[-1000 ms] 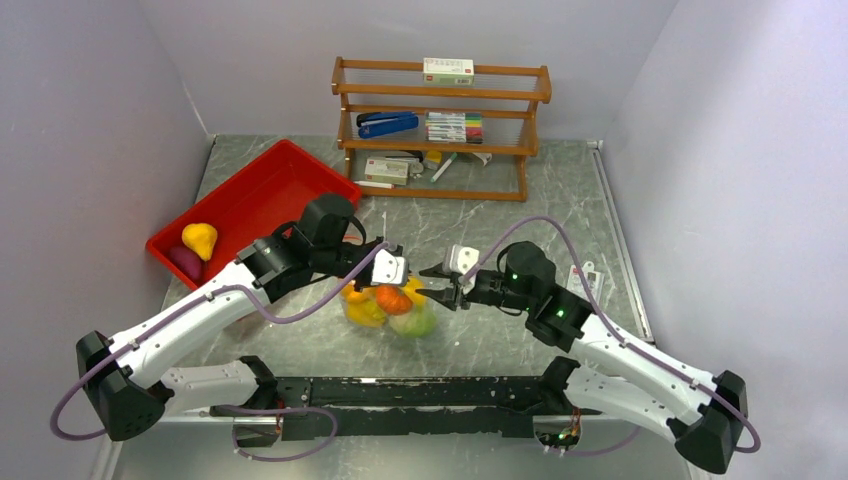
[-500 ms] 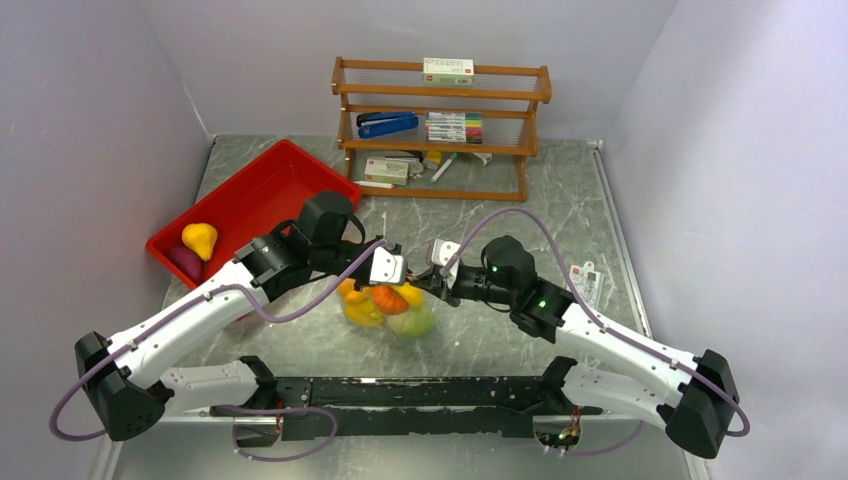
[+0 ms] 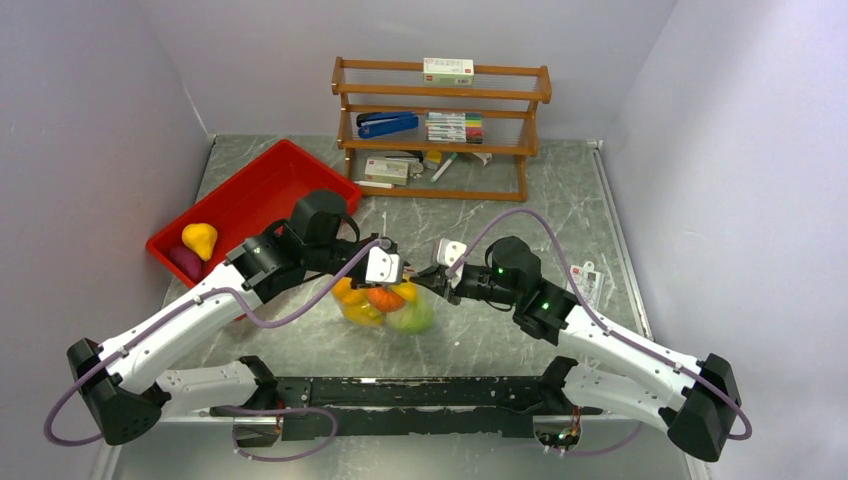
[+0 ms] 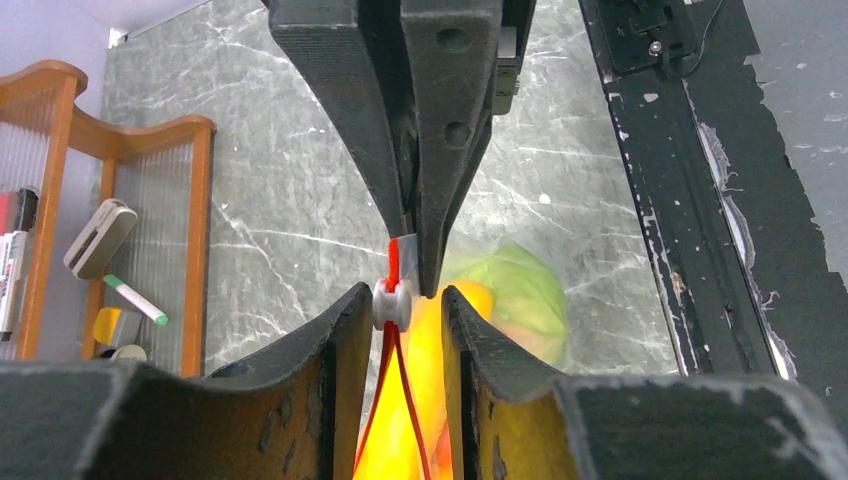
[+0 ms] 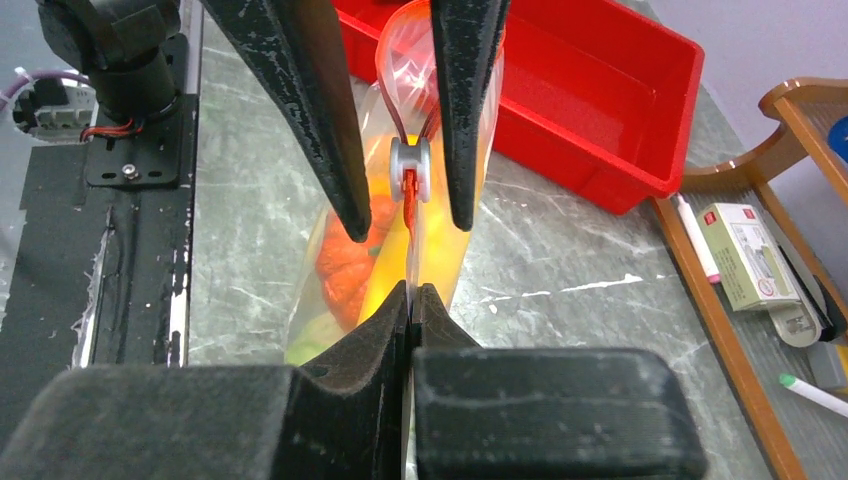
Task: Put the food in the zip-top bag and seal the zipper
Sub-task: Zip the zipper food storage bag at the center of the board.
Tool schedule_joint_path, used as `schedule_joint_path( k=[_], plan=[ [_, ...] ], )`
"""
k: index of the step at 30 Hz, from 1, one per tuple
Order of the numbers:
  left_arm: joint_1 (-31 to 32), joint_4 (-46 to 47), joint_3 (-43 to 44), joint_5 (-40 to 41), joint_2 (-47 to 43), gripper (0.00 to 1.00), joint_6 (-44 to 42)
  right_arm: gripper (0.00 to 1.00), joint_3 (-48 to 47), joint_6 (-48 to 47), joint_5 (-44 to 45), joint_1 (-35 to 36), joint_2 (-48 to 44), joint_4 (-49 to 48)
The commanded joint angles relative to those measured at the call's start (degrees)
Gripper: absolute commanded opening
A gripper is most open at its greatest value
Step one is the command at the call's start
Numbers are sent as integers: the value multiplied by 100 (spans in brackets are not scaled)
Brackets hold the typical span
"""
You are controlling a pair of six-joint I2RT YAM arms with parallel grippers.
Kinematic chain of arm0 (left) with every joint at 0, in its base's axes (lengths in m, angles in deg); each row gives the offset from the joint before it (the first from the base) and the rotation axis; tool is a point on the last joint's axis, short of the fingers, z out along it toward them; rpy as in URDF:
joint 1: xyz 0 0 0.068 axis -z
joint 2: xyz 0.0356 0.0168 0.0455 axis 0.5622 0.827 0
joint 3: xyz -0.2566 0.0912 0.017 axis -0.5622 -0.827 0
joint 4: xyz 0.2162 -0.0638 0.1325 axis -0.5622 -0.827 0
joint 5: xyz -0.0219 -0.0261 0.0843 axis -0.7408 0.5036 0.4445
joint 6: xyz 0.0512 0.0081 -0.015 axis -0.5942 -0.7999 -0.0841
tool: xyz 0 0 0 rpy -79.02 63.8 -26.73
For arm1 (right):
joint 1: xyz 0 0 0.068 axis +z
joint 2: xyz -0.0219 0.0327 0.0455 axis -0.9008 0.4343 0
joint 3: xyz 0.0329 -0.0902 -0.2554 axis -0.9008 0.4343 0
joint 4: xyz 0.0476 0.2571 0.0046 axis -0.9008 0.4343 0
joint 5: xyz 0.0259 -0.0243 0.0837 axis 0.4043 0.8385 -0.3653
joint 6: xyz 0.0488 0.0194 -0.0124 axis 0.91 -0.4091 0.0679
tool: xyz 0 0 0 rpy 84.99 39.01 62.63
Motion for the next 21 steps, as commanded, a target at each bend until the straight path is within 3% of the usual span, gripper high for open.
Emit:
schedule_joint_path(
  k=[1, 5, 11, 16, 21],
  plan=[
    [-16, -187, 287, -135, 104, 32, -60, 0, -25, -53, -143, 30, -76, -257],
    [-20, -141, 308, -174, 110, 30, -37, 0, -17, -69, -221, 30, -47, -267],
    [-20, -166, 314, -93, 76, 7, -83, 0, 46, -56, -33, 43, -104, -254],
    [-83, -358, 136, 135, 95, 7, -210, 0, 508, 115, 389, 41, -893, -738],
    [-284, -474, -38, 75, 107, 7, -293, 0, 516, 69, 367, 39, -1096, -341]
  ],
)
